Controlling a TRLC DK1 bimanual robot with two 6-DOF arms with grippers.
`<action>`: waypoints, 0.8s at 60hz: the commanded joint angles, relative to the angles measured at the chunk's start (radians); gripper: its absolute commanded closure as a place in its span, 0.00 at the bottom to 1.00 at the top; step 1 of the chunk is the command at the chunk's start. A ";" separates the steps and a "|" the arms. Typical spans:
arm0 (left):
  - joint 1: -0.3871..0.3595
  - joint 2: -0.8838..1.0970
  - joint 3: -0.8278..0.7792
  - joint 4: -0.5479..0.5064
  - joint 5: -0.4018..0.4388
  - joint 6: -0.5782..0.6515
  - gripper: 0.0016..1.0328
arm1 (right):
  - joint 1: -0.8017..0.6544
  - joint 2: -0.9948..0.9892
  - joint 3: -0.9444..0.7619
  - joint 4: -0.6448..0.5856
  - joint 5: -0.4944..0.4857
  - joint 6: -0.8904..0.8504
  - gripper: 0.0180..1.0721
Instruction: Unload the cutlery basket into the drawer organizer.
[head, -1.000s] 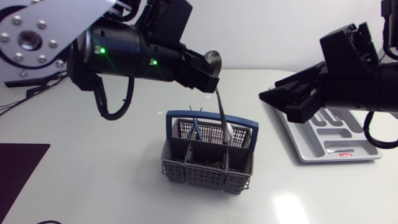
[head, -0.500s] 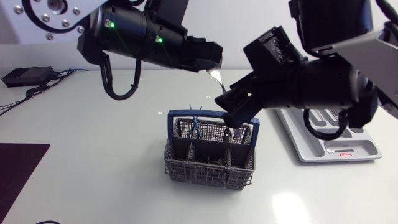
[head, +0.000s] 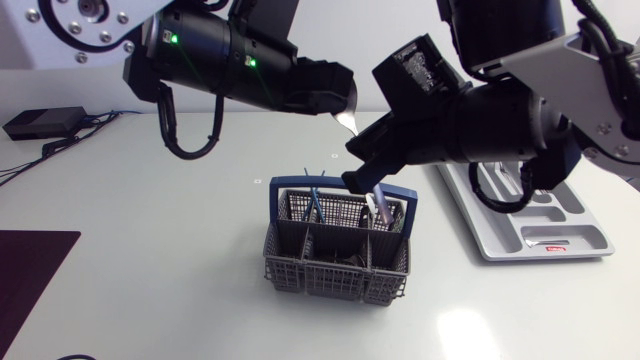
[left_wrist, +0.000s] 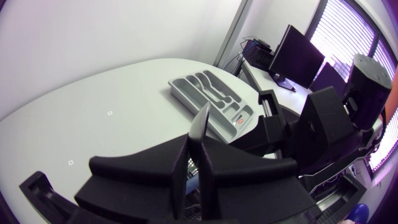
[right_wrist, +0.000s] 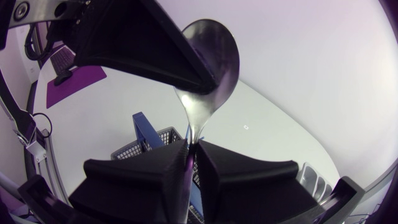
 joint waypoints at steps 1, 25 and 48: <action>0.009 0.011 0.029 -0.003 0.014 -0.020 0.97 | 0.007 0.011 0.014 0.000 0.010 0.003 0.92; 0.035 -0.043 0.036 -0.001 0.030 -0.016 0.33 | 0.011 -0.061 -0.031 -0.035 0.007 -0.009 0.92; 0.150 -0.155 0.029 0.023 0.117 -0.002 0.06 | -0.224 -0.210 -0.083 -0.101 -0.105 -0.031 0.91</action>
